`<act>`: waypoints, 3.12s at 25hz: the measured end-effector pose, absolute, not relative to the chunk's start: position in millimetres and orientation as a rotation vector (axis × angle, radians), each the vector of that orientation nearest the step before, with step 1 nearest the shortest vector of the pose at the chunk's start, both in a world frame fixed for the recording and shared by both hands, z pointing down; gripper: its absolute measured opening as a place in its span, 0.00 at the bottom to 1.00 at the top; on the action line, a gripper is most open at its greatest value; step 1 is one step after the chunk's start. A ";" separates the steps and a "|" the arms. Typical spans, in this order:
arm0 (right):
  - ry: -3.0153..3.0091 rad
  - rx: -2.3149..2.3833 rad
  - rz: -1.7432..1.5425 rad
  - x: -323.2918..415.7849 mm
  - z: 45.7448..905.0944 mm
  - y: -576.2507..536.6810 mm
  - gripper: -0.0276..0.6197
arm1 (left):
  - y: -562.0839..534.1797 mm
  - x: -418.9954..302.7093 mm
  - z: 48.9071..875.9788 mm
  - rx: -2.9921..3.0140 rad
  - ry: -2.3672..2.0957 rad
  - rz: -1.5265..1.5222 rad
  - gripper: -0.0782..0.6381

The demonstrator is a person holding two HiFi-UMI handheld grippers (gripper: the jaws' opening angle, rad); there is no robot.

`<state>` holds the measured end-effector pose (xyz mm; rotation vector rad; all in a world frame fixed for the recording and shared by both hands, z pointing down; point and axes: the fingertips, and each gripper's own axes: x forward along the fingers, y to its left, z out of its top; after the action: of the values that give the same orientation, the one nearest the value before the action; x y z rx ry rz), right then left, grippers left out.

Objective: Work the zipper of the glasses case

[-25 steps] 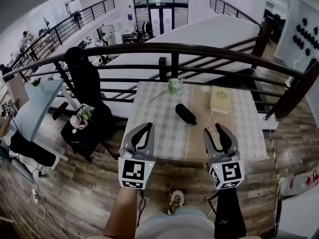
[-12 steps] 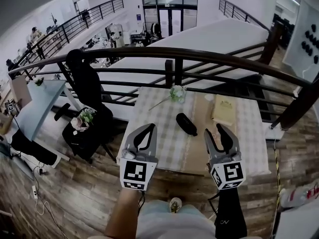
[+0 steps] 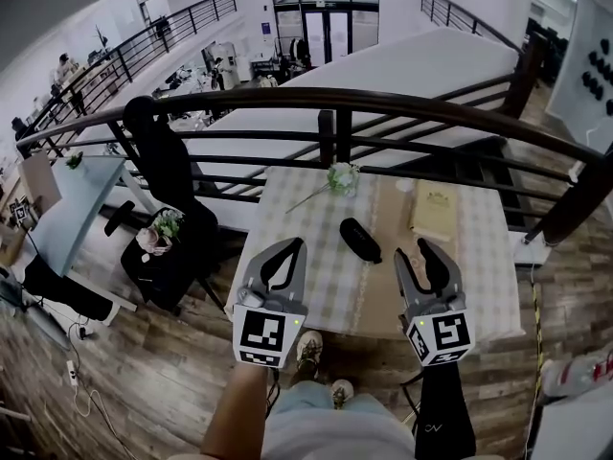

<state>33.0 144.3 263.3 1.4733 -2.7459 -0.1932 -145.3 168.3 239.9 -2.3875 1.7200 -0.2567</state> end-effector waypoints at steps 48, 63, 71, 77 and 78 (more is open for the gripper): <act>-2.435 1.865 0.029 44.3 311.4 -38.6 0.35 | -71.4 -73.6 327.0 -2.759 0.926 -0.453 0.16; -2.455 1.850 0.108 70.4 329.8 -42.4 0.35 | -36.6 -22.0 453.4 -2.779 0.394 -0.899 0.27; -2.472 1.791 0.117 71.2 335.5 -40.8 0.35 | -19.7 -17.9 523.7 -2.490 0.010 -1.200 0.38; -2.488 1.795 0.130 78.1 335.3 -45.2 0.35 | -14.4 -22.5 562.9 -2.300 -0.184 -1.349 0.45; -2.488 1.790 0.131 78.9 336.2 -45.5 0.35 | -14.0 -24.9 572.4 -2.270 -0.205 -1.380 0.45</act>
<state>78.9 -45.5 336.2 1.7904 -2.4875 0.1314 -24.9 -14.0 572.4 -2.2696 -0.2053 -1.3799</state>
